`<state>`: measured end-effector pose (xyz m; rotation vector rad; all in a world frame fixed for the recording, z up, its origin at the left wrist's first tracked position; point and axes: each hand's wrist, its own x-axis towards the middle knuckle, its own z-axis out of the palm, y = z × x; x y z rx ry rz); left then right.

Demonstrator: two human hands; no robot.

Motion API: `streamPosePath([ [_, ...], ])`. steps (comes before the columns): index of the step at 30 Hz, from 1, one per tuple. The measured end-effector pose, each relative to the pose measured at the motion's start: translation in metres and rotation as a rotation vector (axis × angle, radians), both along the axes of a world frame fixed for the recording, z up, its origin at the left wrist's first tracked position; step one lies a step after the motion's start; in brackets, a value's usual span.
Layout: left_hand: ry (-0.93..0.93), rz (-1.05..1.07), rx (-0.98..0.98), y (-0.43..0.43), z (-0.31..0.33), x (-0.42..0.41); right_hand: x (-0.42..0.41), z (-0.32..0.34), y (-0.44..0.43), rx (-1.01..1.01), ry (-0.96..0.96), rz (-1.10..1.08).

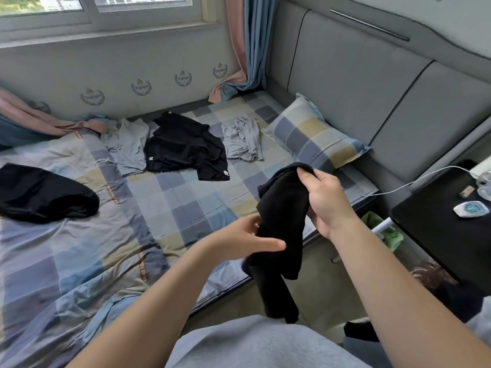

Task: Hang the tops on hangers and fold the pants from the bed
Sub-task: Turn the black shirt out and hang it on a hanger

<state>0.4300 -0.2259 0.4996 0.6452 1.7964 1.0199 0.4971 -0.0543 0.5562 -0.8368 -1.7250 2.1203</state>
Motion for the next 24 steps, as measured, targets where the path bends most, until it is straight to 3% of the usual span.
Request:
streamPosePath([
  [5, 0.232, 0.192, 0.011, 0.006, -0.027, 0.002, 0.003, 0.011, 0.001, -0.167, 0.139, -0.115],
  [11, 0.262, 0.498, 0.17, -0.009, -0.023, -0.012, 0.011, -0.005, 0.023, -0.327, 0.104, -0.365],
  [14, 0.236, 0.525, 0.272, -0.011, -0.009, -0.017, 0.016, -0.02, 0.027, -0.242, 0.073, -0.35],
  [17, 0.242, 0.49, 0.319, -0.012, 0.006, -0.02, 0.021, -0.025, 0.02, -0.044, 0.038, -0.158],
  [24, 0.219, 0.339, 0.361, -0.023, 0.041, -0.014, 0.022, -0.039, -0.031, 0.303, -0.122, 0.554],
])
